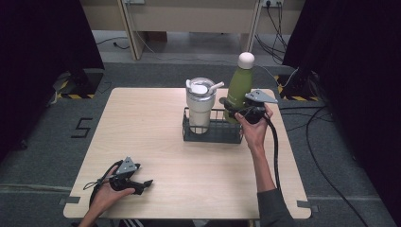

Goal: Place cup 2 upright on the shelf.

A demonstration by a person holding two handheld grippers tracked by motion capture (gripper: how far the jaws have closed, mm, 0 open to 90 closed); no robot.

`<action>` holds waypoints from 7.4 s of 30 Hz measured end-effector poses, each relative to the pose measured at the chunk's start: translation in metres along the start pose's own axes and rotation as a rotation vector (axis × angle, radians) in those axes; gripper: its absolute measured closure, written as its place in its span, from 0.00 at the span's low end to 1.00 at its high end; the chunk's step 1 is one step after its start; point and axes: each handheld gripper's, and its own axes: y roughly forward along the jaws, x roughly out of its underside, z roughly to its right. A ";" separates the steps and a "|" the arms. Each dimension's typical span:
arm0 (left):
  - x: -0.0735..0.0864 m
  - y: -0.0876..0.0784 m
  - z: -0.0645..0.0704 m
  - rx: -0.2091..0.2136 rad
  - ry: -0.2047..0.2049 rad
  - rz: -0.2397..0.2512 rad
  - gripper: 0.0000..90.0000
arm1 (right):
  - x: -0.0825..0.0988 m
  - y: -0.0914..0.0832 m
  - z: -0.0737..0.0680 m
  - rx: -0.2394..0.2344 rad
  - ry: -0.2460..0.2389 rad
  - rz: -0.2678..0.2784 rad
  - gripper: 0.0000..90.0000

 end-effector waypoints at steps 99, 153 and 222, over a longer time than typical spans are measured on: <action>0.000 0.000 0.000 -0.001 0.001 0.000 0.16 | 0.060 0.034 -0.002 -0.004 -0.002 -0.049 0.17; 0.000 0.000 0.000 0.000 0.001 0.000 0.16 | 0.060 -0.047 -0.008 -0.034 0.034 0.004 0.17; 0.001 -0.001 0.000 -0.001 0.001 -0.001 0.16 | 0.133 -0.092 -0.066 -0.190 -0.017 -0.173 0.17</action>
